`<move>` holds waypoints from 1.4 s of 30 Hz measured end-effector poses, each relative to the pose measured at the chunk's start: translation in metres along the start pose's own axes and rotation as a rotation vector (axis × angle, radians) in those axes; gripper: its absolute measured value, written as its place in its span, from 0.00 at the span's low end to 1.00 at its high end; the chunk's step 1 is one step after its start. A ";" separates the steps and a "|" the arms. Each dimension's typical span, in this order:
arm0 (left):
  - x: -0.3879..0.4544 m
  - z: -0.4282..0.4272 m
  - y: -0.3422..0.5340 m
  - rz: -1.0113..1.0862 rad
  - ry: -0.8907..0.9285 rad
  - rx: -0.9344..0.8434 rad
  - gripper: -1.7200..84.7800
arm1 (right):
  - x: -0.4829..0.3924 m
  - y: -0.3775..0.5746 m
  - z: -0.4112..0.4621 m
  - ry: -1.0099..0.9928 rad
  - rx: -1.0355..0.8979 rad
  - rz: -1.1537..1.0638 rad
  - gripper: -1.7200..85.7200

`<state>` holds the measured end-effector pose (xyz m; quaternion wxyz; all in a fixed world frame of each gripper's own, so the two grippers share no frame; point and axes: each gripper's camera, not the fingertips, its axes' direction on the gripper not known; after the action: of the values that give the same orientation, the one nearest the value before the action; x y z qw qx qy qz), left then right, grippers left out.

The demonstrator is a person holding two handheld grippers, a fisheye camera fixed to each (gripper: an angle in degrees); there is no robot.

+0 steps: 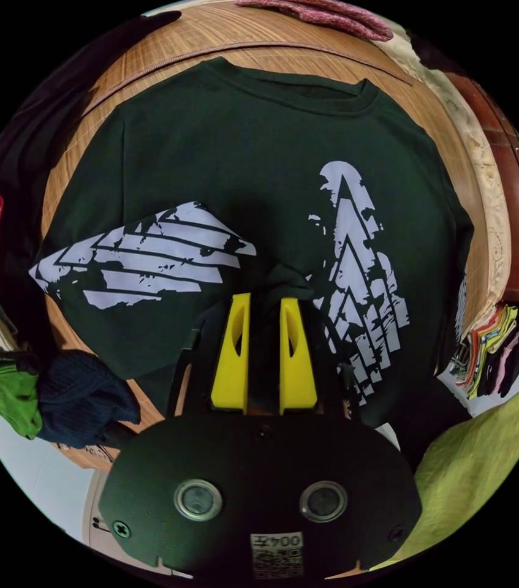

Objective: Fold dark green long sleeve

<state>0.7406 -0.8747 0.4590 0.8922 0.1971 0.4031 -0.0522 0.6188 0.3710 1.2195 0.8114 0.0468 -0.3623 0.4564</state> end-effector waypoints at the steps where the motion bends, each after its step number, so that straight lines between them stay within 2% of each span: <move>1: -0.002 -0.001 0.000 -0.002 0.002 -0.002 0.09 | -0.011 -0.010 0.005 -0.036 0.040 -0.050 0.09; 4: -0.009 -0.004 0.002 -0.003 0.007 -0.004 0.09 | -0.007 -0.020 0.023 -0.106 0.087 -0.055 0.10; 6: -0.013 -0.006 0.003 -0.003 0.009 -0.001 0.09 | 0.016 -0.019 0.047 -0.104 0.034 0.000 0.11; 10: -0.024 -0.011 0.010 -0.006 0.014 0.015 0.09 | 0.108 0.021 0.106 0.053 -0.228 0.322 0.19; 12: -0.029 -0.013 0.013 -0.013 0.019 0.022 0.09 | 0.129 0.052 0.104 -0.011 -0.206 0.361 0.18; 13: -0.032 -0.014 0.015 -0.016 0.020 0.028 0.09 | 0.135 0.071 0.099 -0.106 -0.175 0.382 0.18; 15: -0.037 -0.016 0.019 -0.021 0.021 0.037 0.09 | 0.129 0.096 0.096 -0.141 -0.228 0.354 0.17; 21: -0.053 -0.024 0.029 -0.017 0.022 0.053 0.09 | 0.067 0.197 0.055 -0.038 -0.556 0.162 0.16; 26: -0.067 -0.031 0.037 0.004 0.016 0.055 0.09 | 0.007 0.319 -0.026 0.283 -0.782 0.110 0.16; 29: -0.073 -0.036 0.047 -0.001 0.000 0.079 0.09 | -0.027 0.379 -0.069 0.529 -0.827 0.097 0.16; 31: -0.076 -0.040 0.058 0.001 -0.030 0.119 0.09 | -0.049 0.404 -0.084 0.621 -0.816 0.080 0.16; 35: -0.082 -0.049 0.074 0.054 -0.066 0.154 0.09 | -0.104 0.435 -0.069 0.713 -0.827 -0.040 0.17; 38: -0.099 -0.067 0.085 0.056 0.027 0.116 0.07 | -0.140 0.445 -0.032 0.705 -0.847 -0.109 0.17; 42: -0.125 -0.098 0.142 0.019 0.112 0.217 0.06 | -0.178 0.465 0.015 0.726 -0.893 -0.178 0.17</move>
<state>0.6237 -0.7144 0.5368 0.8422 0.2988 0.4424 -0.0757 0.1931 0.5080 0.9998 0.8601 -0.4288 -0.2128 0.1762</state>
